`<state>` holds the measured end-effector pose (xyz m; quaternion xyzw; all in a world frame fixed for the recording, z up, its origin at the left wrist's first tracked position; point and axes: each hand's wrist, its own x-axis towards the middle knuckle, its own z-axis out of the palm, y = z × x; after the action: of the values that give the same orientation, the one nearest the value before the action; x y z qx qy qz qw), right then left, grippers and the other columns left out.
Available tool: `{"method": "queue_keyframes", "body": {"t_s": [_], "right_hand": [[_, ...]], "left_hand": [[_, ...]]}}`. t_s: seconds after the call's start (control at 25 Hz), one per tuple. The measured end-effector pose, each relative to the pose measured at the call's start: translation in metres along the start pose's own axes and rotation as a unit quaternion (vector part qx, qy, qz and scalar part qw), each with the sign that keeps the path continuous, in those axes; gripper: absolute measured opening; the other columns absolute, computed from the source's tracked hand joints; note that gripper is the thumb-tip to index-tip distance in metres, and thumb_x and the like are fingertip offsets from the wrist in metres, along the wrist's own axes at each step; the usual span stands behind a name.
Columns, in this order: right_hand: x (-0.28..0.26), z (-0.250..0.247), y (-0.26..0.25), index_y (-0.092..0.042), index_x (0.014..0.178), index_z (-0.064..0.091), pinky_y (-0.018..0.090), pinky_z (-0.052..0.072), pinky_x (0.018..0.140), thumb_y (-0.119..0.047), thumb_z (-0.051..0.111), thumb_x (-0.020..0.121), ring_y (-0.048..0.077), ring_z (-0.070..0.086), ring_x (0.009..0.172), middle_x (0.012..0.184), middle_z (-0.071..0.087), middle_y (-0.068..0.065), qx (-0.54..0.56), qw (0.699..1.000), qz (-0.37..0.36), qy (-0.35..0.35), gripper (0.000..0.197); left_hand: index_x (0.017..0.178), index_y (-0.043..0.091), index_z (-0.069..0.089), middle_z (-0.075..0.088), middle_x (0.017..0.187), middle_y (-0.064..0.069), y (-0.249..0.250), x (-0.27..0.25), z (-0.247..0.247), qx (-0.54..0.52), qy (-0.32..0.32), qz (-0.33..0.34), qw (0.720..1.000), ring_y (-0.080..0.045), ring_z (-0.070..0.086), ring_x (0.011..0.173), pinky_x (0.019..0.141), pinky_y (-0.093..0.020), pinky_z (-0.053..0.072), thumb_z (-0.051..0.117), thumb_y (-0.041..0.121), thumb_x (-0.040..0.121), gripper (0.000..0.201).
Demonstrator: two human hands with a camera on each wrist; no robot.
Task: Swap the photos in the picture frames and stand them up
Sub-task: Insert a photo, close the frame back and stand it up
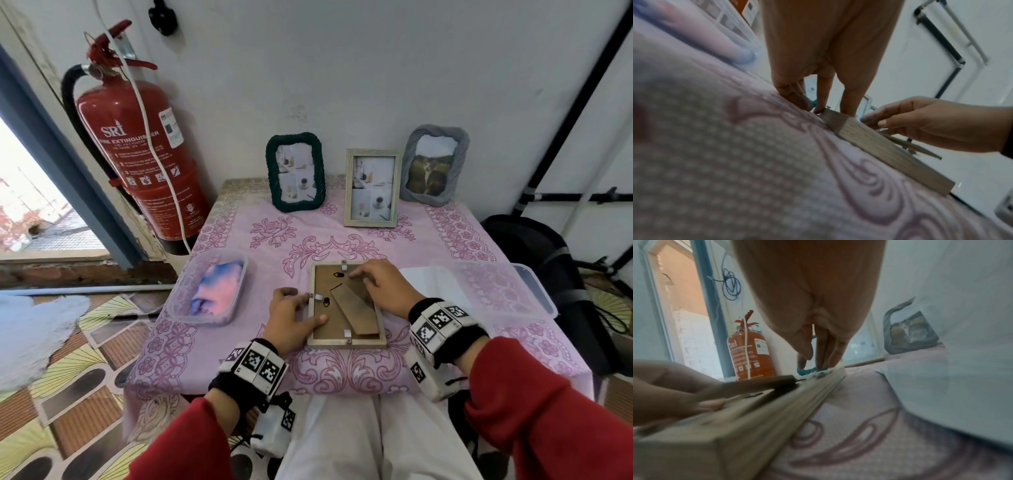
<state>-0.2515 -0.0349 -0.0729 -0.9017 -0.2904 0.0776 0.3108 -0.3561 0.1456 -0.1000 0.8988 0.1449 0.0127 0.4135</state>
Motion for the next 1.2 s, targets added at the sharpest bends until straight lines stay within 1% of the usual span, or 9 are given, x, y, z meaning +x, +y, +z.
{"method": "queue_keyframes", "body": {"t_s": [0.12, 0.28, 0.36, 0.48, 0.64, 0.76, 0.88, 1.08, 1.2], "right_hand": [[-0.007, 0.001, -0.01, -0.003, 0.111, 0.065, 0.014, 0.036, 0.094, 0.012, 0.033, 0.087, 0.023, 0.053, 0.117, 0.122, 0.061, 0.013, 0.043, 0.998, 0.006, -0.035, 0.043], [-0.011, -0.005, -0.016, -0.004, 0.114, 0.063, 0.018, 0.04, 0.092, 0.01, 0.033, 0.089, 0.021, 0.055, 0.114, 0.123, 0.06, 0.012, 0.11, 0.993, 0.042, -0.009, 0.041], [-0.013, -0.008, -0.019, -0.008, 0.117, 0.063, 0.019, 0.039, 0.088, 0.004, 0.04, 0.092, 0.016, 0.054, 0.11, 0.123, 0.06, 0.009, 0.119, 0.992, 0.044, 0.002, 0.036], [-0.015, -0.014, -0.026, -0.013, 0.126, 0.057, 0.025, 0.04, 0.098, -0.005, 0.048, 0.093, 0.02, 0.052, 0.112, 0.12, 0.054, 0.011, 0.107, 0.993, 0.019, 0.043, 0.035], [-0.016, -0.031, -0.041, -0.021, 0.131, 0.053, 0.032, 0.04, 0.103, -0.015, 0.054, 0.093, 0.023, 0.053, 0.11, 0.111, 0.047, 0.01, 0.122, 0.99, 0.006, 0.068, 0.039], [-0.016, -0.046, -0.052, -0.023, 0.128, 0.056, 0.031, 0.042, 0.103, -0.019, 0.058, 0.091, 0.018, 0.053, 0.114, 0.12, 0.054, 0.007, 0.202, 0.976, -0.017, 0.081, 0.037], [-0.017, -0.06, -0.064, -0.026, 0.115, 0.063, 0.03, 0.051, 0.092, -0.019, 0.059, 0.09, 0.012, 0.06, 0.103, 0.106, 0.065, -0.004, 0.348, 0.932, -0.019, 0.104, 0.026], [-0.015, -0.072, -0.079, -0.016, 0.099, 0.06, 0.03, 0.058, 0.068, -0.012, 0.071, 0.08, 0.018, 0.068, 0.086, 0.098, 0.068, 0.008, 0.5, 0.848, -0.018, 0.174, 0.023], [-0.014, -0.078, -0.081, -0.01, 0.096, 0.054, 0.028, 0.058, 0.062, -0.006, 0.07, 0.08, 0.018, 0.067, 0.075, 0.09, 0.067, 0.011, 0.523, 0.825, -0.017, 0.211, 0.023]], "left_hand": [[0.121, -0.002, 0.057, 0.044, 0.127, -0.014, 0.006, 0.001, -0.004, -0.048, 0.012, 0.003, 0.999, -0.023, 0.042, 0.124, 0.099, -0.016, 0.034, 0.067, 0.009, 0.083, 0.041], [0.115, 0.001, 0.048, 0.06, 0.112, -0.016, 0.02, -0.004, -0.006, -0.254, -0.025, -0.025, 0.967, -0.02, 0.062, 0.09, 0.071, -0.018, 0.054, 0.061, -0.002, 0.085, 0.033], [0.114, 0.003, 0.048, 0.061, 0.104, -0.012, 0.026, -0.007, -0.008, -0.309, -0.02, -0.023, 0.95, -0.013, 0.064, 0.075, 0.062, -0.019, 0.056, 0.064, -0.005, 0.082, 0.037], [0.115, 0.002, 0.051, 0.065, 0.1, -0.007, 0.034, -0.008, -0.011, -0.354, -0.02, 0.005, 0.935, -0.005, 0.067, 0.065, 0.06, -0.017, 0.055, 0.065, -0.011, 0.078, 0.041], [0.113, 0.009, 0.054, 0.066, 0.106, -0.005, 0.048, -0.013, -0.017, -0.358, -0.016, 0.05, 0.932, -0.007, 0.068, 0.069, 0.062, -0.021, 0.056, 0.067, -0.011, 0.076, 0.043], [0.113, 0.009, 0.054, 0.069, 0.109, -0.004, 0.059, -0.015, -0.025, -0.332, -0.002, 0.105, 0.937, -0.008, 0.069, 0.078, 0.069, -0.025, 0.058, 0.069, -0.009, 0.075, 0.045], [0.113, 0.009, 0.053, 0.071, 0.107, -0.004, 0.068, -0.02, -0.031, -0.319, 0.01, 0.15, 0.936, -0.014, 0.07, 0.087, 0.07, -0.029, 0.059, 0.071, -0.008, 0.074, 0.046], [0.095, 0.038, 0.052, 0.073, 0.098, -0.001, 0.088, -0.028, -0.026, -0.262, 0.05, 0.225, 0.937, -0.029, 0.07, 0.083, 0.062, -0.046, 0.059, 0.071, 0.001, 0.074, 0.046], [0.093, 0.051, 0.049, 0.068, 0.106, 0.018, 0.096, -0.029, -0.023, -0.19, 0.076, 0.273, 0.94, -0.013, 0.068, 0.096, 0.075, -0.036, 0.059, 0.074, 0.009, 0.074, 0.052]]}}
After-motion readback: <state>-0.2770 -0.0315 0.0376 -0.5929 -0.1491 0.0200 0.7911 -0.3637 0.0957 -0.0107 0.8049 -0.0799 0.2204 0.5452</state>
